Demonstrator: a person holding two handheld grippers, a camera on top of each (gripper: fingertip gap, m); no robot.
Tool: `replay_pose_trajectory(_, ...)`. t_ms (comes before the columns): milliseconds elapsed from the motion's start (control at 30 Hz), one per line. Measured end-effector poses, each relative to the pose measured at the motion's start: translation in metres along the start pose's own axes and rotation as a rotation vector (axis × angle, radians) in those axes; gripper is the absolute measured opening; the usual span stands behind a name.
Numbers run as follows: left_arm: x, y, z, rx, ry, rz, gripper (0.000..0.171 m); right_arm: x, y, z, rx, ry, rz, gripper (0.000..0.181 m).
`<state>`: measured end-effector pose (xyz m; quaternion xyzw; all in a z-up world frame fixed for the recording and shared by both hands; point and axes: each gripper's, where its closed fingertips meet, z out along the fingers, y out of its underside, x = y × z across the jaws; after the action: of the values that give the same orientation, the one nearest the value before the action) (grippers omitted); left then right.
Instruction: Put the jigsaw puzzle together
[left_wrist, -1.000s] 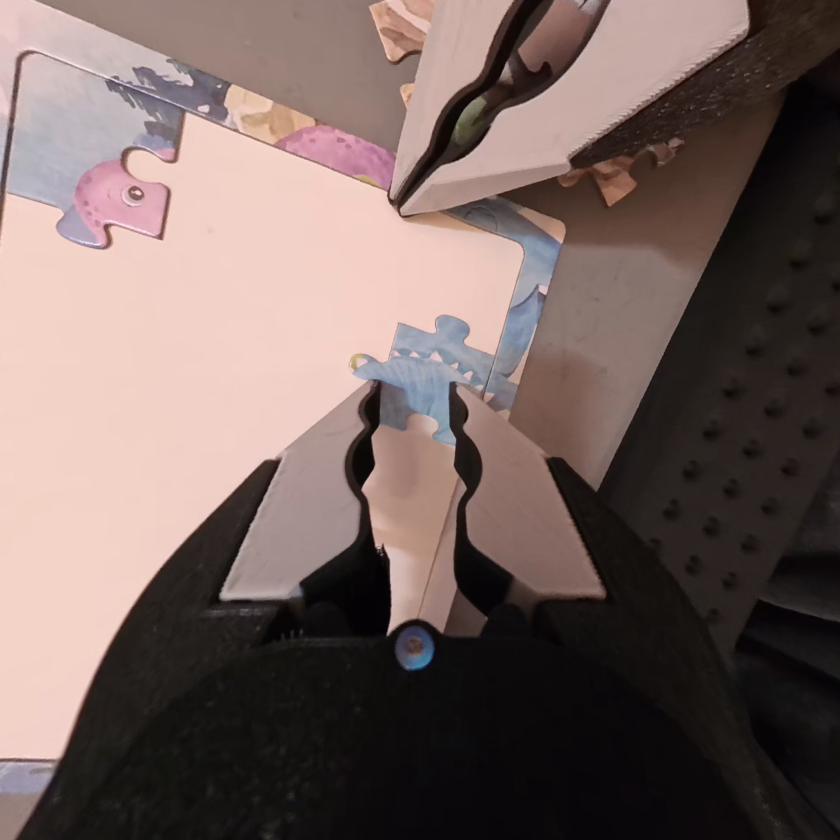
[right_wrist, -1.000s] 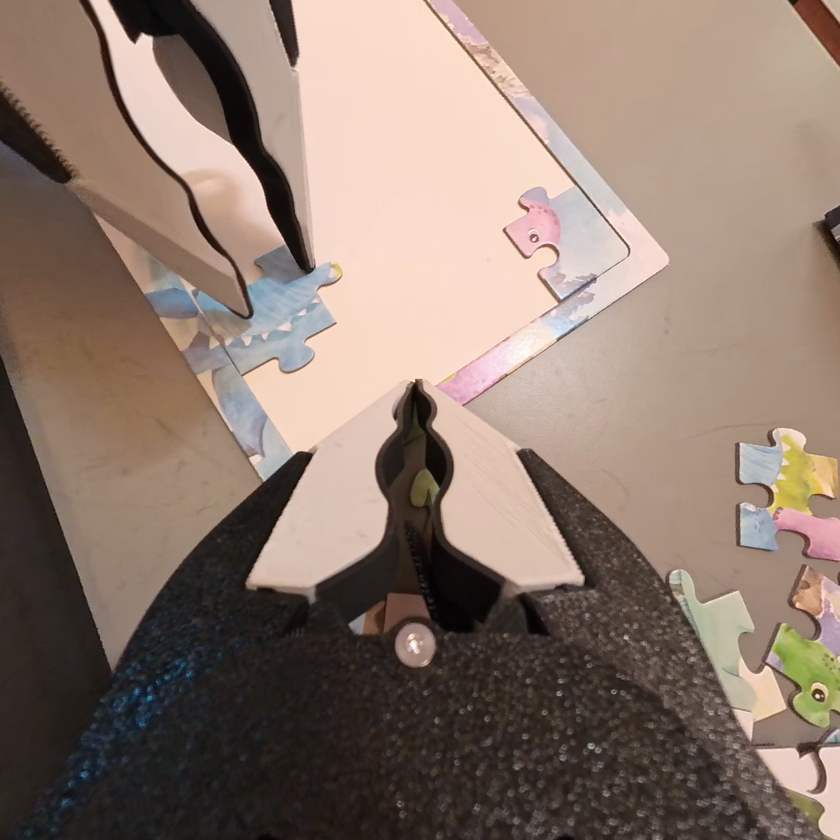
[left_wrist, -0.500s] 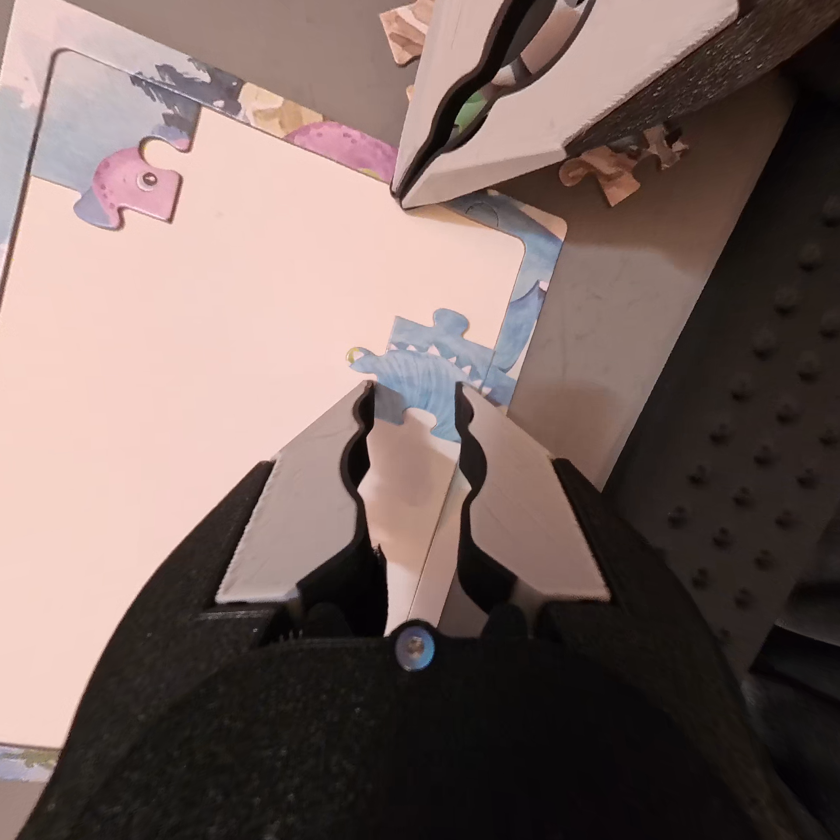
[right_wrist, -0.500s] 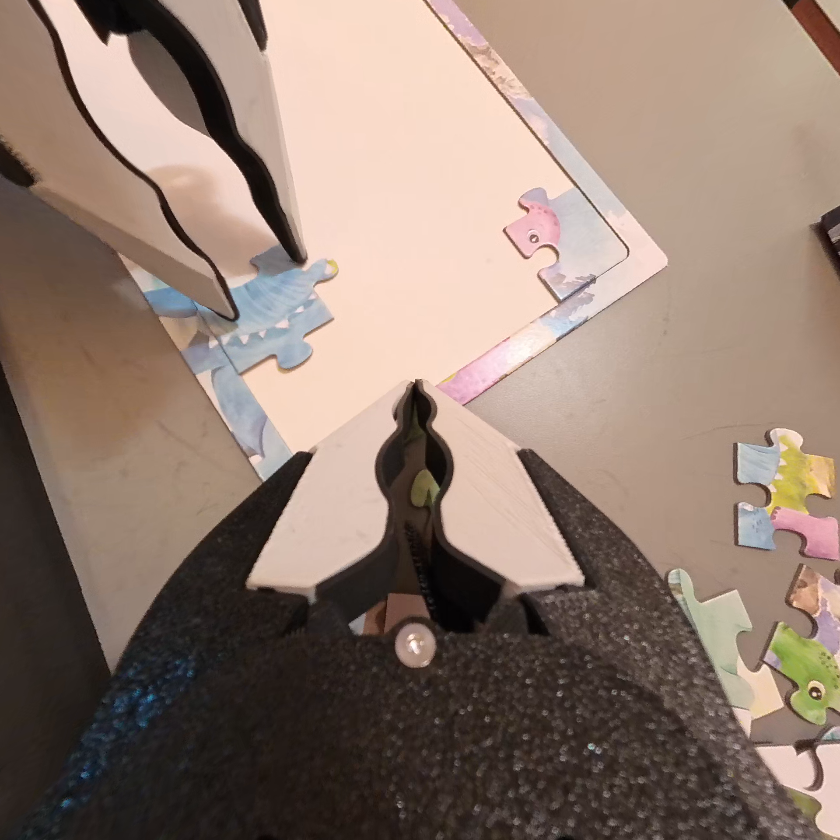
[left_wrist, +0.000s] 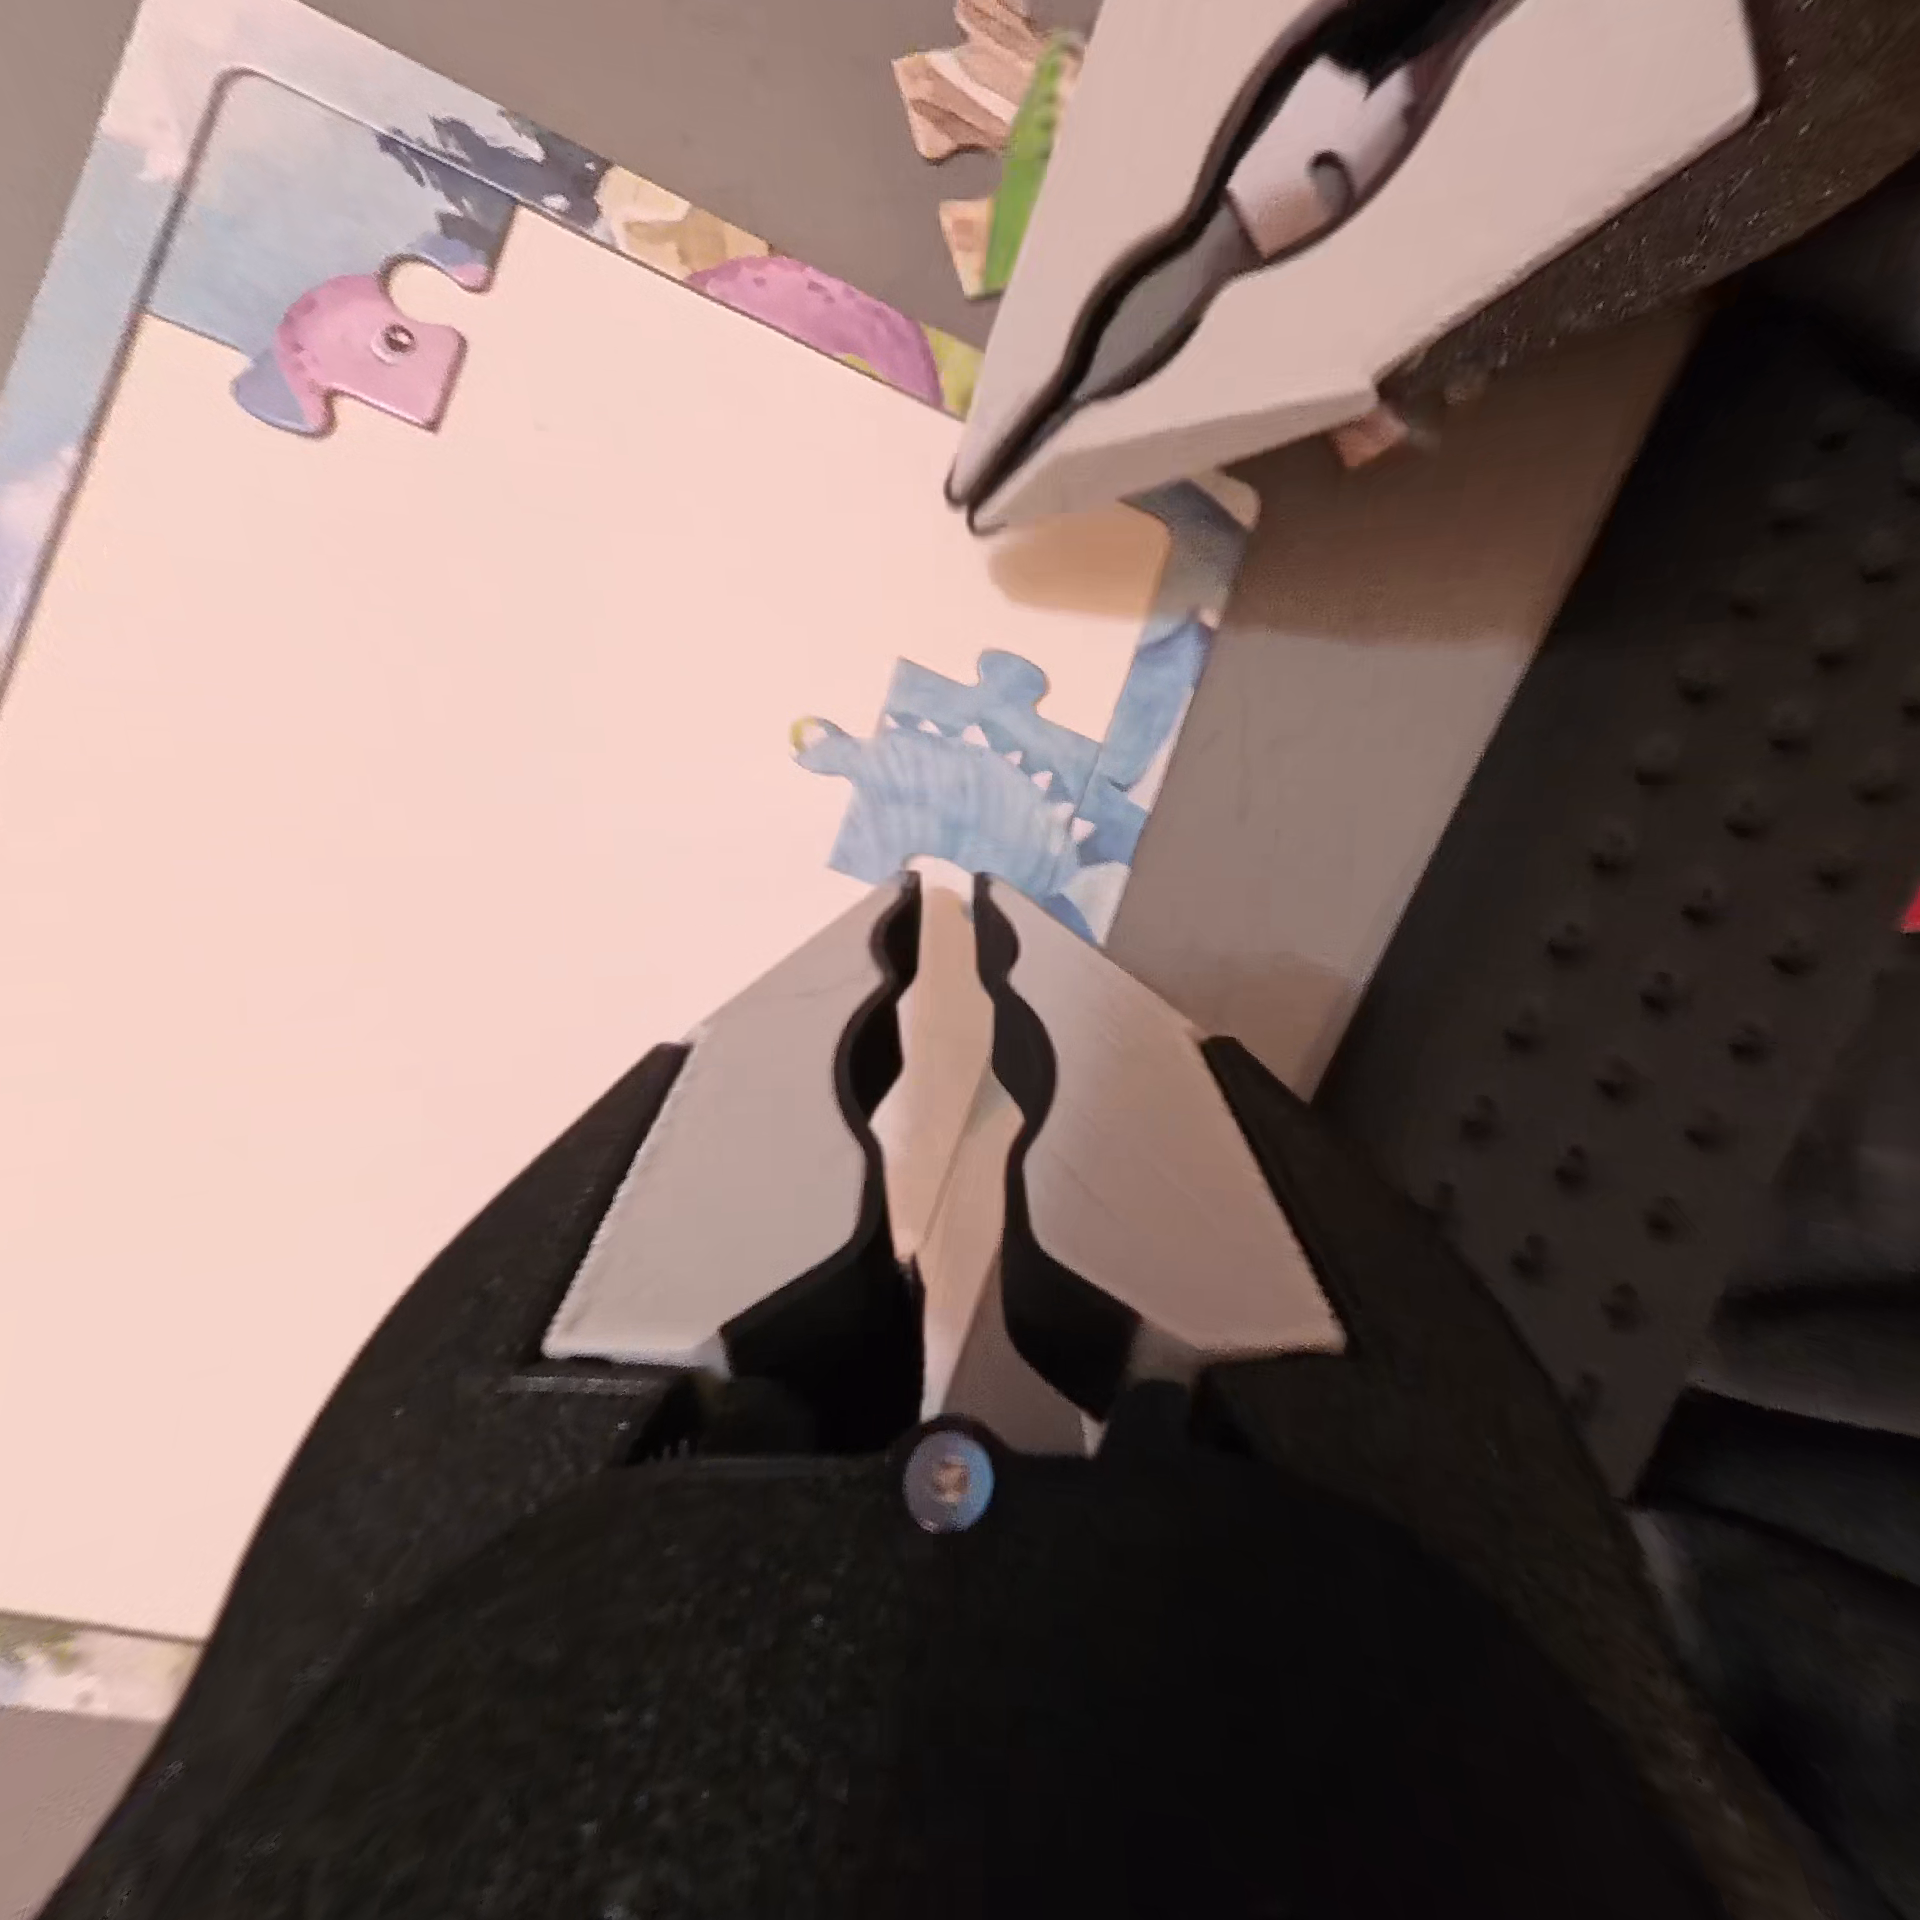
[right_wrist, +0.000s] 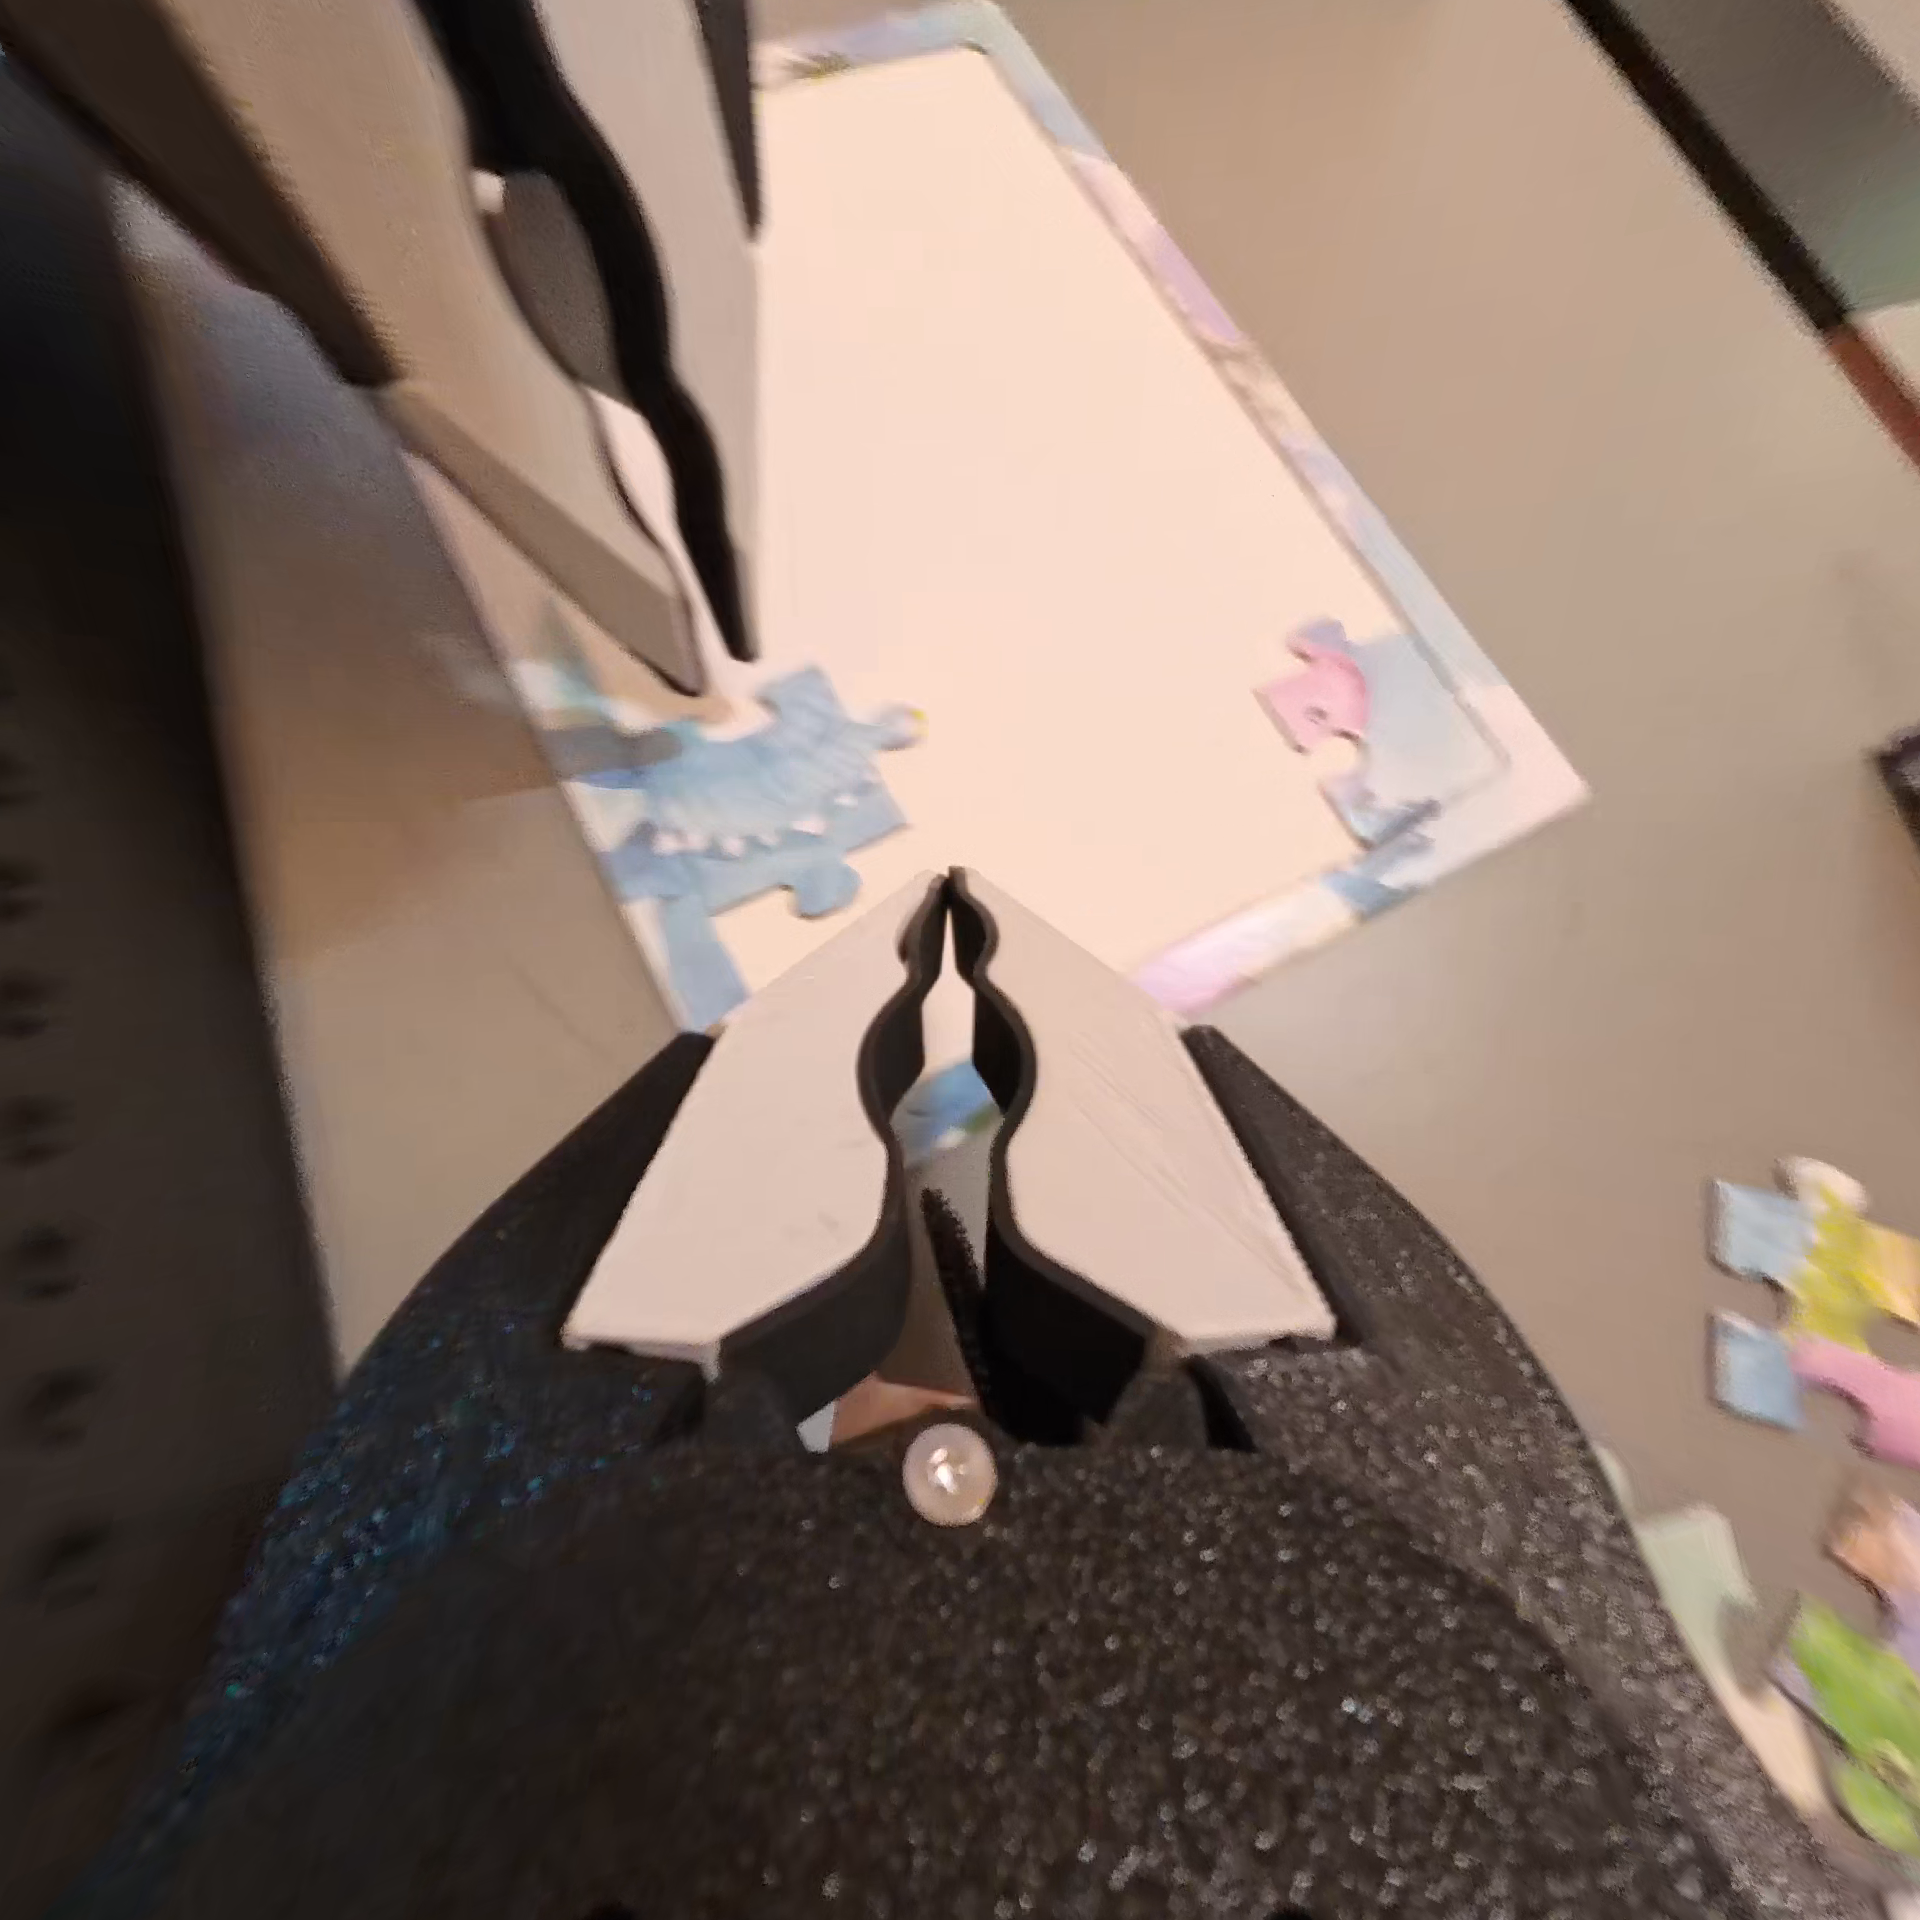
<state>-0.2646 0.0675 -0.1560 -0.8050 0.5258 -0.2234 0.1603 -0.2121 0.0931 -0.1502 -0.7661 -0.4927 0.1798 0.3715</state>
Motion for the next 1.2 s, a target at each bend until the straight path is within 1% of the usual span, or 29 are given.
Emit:
replay_pose_trajectory(67, 0.006, 0.007, -0.001, 0.006, 0.031, -0.022, 0.007, -0.022, 0.002, 0.004, -0.019, -0.117, 0.004, 0.000)
replay_pose_trajectory(167, 0.005, 0.015, 0.005, -0.015, 0.024, -0.035, 0.007, -0.023, 0.006, 0.010, -0.044, -0.104, -0.018, 0.000)
replay_pose_trajectory(333, 0.009, 0.012, 0.011, -0.008, 0.033, -0.031, 0.007, -0.022, 0.006, 0.012, -0.048, -0.102, -0.001, 0.000)
replay_pose_trajectory(733, 0.010, 0.014, 0.010, -0.013, 0.036, -0.041, 0.008, -0.016, 0.009, 0.012, -0.062, -0.071, -0.004, 0.000)
replay_pose_trajectory(867, 0.006, 0.017, 0.007, -0.037, 0.006, -0.032, 0.008, -0.018, 0.003, 0.010, -0.036, -0.076, -0.012, 0.000)
replay_pose_trajectory(933, -0.002, 0.010, 0.004, -0.016, -0.049, -0.031, 0.006, -0.026, -0.003, 0.010, -0.011, -0.104, -0.025, 0.000)
replay_pose_trajectory(967, -0.002, 0.004, 0.003, 0.013, -0.042, -0.037, 0.001, -0.030, -0.004, 0.011, -0.008, -0.115, -0.032, 0.000)
replay_pose_trajectory(1033, 0.010, -0.005, 0.006, 0.048, 0.025, -0.041, 0.000, -0.034, -0.003, 0.015, -0.024, -0.118, -0.051, 0.000)
replay_pose_trajectory(1133, 0.010, 0.002, 0.017, -0.004, 0.003, -0.032, 0.000, -0.039, 0.003, 0.019, -0.045, -0.129, -0.051, 0.000)
replay_pose_trajectory(1200, 0.011, 0.000, 0.018, 0.016, -0.005, -0.050, 0.000, -0.039, 0.003, 0.019, -0.037, -0.141, -0.032, 0.000)
